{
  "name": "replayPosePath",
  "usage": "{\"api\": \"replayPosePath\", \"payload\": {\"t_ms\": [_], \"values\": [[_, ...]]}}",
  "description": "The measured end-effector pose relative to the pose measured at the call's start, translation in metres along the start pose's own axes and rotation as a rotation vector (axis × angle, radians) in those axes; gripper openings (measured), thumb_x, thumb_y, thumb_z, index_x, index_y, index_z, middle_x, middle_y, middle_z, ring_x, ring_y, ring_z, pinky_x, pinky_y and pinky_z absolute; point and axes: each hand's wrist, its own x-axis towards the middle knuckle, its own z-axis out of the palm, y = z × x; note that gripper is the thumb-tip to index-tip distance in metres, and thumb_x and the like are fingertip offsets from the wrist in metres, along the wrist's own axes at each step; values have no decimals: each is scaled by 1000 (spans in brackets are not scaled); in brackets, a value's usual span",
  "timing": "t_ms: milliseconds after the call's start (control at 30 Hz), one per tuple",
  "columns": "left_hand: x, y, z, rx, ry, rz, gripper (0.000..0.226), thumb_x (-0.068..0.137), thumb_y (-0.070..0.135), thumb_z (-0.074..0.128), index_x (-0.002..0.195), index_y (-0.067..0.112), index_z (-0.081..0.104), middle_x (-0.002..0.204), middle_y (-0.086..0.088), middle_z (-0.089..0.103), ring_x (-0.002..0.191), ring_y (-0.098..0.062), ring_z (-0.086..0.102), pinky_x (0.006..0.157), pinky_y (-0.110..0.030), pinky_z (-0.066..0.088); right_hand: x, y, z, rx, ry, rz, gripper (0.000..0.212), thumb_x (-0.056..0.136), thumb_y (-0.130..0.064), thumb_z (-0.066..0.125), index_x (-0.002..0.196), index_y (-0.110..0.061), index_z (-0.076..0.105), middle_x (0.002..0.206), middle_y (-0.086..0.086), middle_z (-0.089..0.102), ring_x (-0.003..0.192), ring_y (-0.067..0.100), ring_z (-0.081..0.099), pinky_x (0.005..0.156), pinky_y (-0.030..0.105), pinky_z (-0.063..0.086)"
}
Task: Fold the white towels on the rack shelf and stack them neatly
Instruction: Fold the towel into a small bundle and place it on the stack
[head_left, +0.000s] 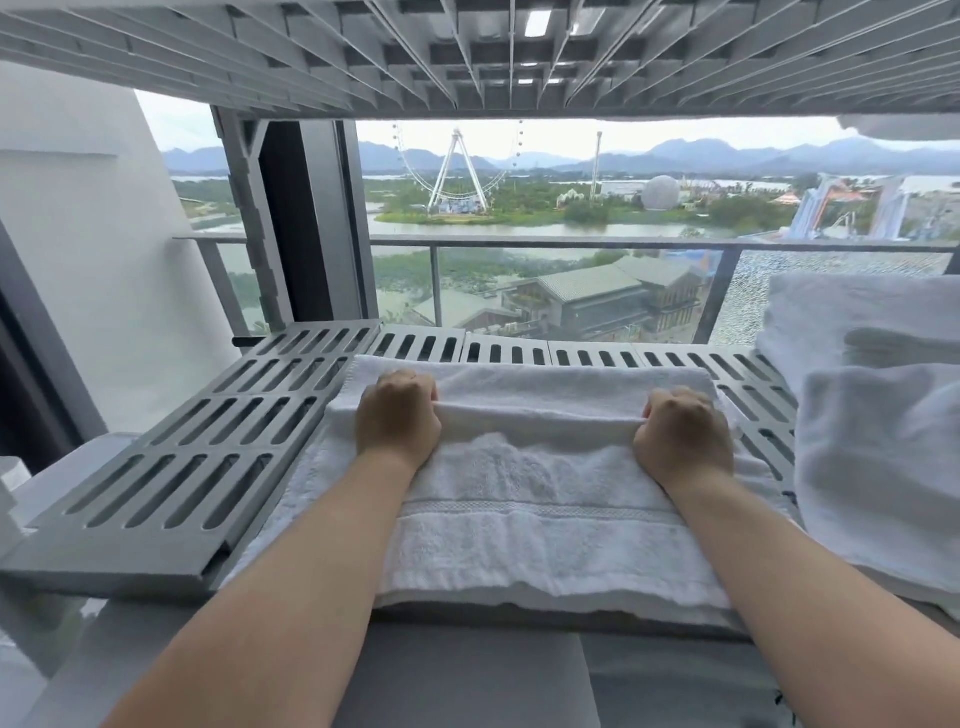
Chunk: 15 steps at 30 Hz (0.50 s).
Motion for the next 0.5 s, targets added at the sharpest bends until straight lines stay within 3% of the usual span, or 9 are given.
{"api": "replayPosePath", "payload": {"t_ms": [100,233,500], "values": [[0,1,-2,2,57,10,30,71,-12,47,70,12,65,70,-5,58,70,-22,50,70,-35,49,-1,-1,-5,18,115,-7,21,79,5,50,81,-5,68,84,17,65,91,36,58,86,44,48],[-3,-5,6,21,-22,-76,28,88,1,46,75,15,66,70,0,58,67,-17,54,64,-26,43,-2,2,-3,-41,12,-76,26,88,1,51,79,-11,72,76,6,66,77,26,57,80,38,51],[-10,-2,-8,-90,-84,-8,34,84,2,40,57,21,46,51,4,46,46,-12,44,46,-20,29,-1,4,-1,8,14,-19,28,88,3,47,78,-9,70,75,8,65,75,26,57,75,36,51]]}}
